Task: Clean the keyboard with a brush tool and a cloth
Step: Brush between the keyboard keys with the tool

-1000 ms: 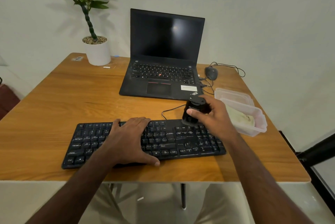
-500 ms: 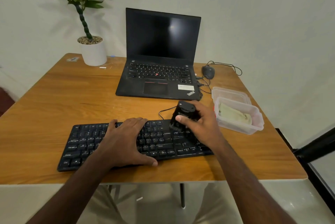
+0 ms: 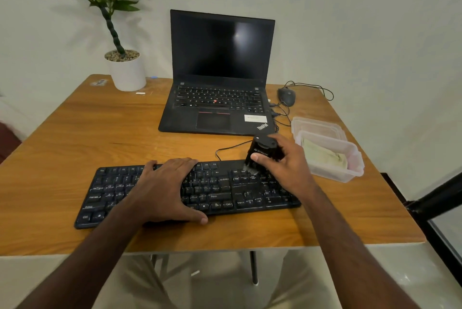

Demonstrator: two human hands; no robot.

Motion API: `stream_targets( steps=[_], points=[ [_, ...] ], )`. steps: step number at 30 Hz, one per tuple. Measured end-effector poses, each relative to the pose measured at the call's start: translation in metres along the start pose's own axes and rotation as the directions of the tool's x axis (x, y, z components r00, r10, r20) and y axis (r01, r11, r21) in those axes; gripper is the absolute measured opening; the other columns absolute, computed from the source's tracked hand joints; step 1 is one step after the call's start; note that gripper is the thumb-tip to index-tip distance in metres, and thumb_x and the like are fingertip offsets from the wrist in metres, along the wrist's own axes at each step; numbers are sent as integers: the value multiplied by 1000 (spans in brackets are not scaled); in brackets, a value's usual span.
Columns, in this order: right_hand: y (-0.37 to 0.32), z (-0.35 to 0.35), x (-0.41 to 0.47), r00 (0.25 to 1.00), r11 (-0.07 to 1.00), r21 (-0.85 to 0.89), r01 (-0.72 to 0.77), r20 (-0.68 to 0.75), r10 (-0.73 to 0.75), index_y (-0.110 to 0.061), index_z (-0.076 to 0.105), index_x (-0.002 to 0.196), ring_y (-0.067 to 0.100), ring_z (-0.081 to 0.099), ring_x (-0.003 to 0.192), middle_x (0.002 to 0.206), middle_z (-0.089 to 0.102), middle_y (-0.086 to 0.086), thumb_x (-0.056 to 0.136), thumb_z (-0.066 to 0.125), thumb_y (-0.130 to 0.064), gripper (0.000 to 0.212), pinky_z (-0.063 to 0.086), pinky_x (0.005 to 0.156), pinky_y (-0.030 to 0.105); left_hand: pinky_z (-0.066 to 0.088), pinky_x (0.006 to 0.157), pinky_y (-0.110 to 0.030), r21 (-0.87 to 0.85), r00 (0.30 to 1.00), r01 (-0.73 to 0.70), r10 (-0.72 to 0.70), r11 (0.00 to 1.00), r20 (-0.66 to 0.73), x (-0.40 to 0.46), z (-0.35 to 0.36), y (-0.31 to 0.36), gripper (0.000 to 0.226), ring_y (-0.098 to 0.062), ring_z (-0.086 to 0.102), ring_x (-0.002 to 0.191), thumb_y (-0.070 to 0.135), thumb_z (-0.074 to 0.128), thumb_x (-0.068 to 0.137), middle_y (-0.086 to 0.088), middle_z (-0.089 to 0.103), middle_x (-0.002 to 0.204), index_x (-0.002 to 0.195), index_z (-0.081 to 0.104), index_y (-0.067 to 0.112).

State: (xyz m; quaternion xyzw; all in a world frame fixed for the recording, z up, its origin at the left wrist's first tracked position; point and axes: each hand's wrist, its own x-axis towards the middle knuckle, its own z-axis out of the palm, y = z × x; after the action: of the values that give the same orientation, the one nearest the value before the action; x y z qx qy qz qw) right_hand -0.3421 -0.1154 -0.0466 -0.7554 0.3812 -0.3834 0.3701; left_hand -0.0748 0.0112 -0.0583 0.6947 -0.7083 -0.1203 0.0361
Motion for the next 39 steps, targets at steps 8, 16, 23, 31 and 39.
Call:
stream_targets(
  steps=[8,16,23,31,39],
  points=[
    [-15,31,2,996,995,75,72,45,-76,-25,68,111,22,66,93,98,71,-6,82,81,-26,31,57,78,48,-6,117,-68,151,997,-8,19,989,-70,-3,8,35,134,-17,0,154,107,23,57,2,-2,168,160,3,23],
    [3,-5,6,999,1000,12,-1,33,0,-28,68,108,13,67,97,99,72,-9,81,83,-24,31,57,84,39,25,111,-70,131,972,-10,41,991,-232,-8,45,67,99,-23,33,147,87,22,86,-4,36,159,151,41,15],
    [-1,6,1,996,998,57,22,81,-27,-20,69,110,14,66,95,98,71,-7,81,82,-20,32,55,81,27,28,110,-68,158,959,-11,55,987,-278,-7,52,64,96,-24,37,146,85,25,88,-6,40,157,148,45,13],
    [-9,15,7,1000,998,65,8,26,-10,-27,67,108,10,65,97,99,71,-9,82,81,-25,29,55,83,29,29,110,-68,164,957,4,44,986,-287,-9,53,65,95,-24,38,145,84,26,89,-7,41,156,147,46,12],
    [5,3,8,999,998,54,-38,40,36,-24,67,111,10,67,100,102,71,-7,81,82,-24,34,55,82,26,31,109,-67,175,957,7,44,985,-287,-8,52,64,94,-24,38,144,83,27,88,-7,41,156,147,47,12]
  ],
)
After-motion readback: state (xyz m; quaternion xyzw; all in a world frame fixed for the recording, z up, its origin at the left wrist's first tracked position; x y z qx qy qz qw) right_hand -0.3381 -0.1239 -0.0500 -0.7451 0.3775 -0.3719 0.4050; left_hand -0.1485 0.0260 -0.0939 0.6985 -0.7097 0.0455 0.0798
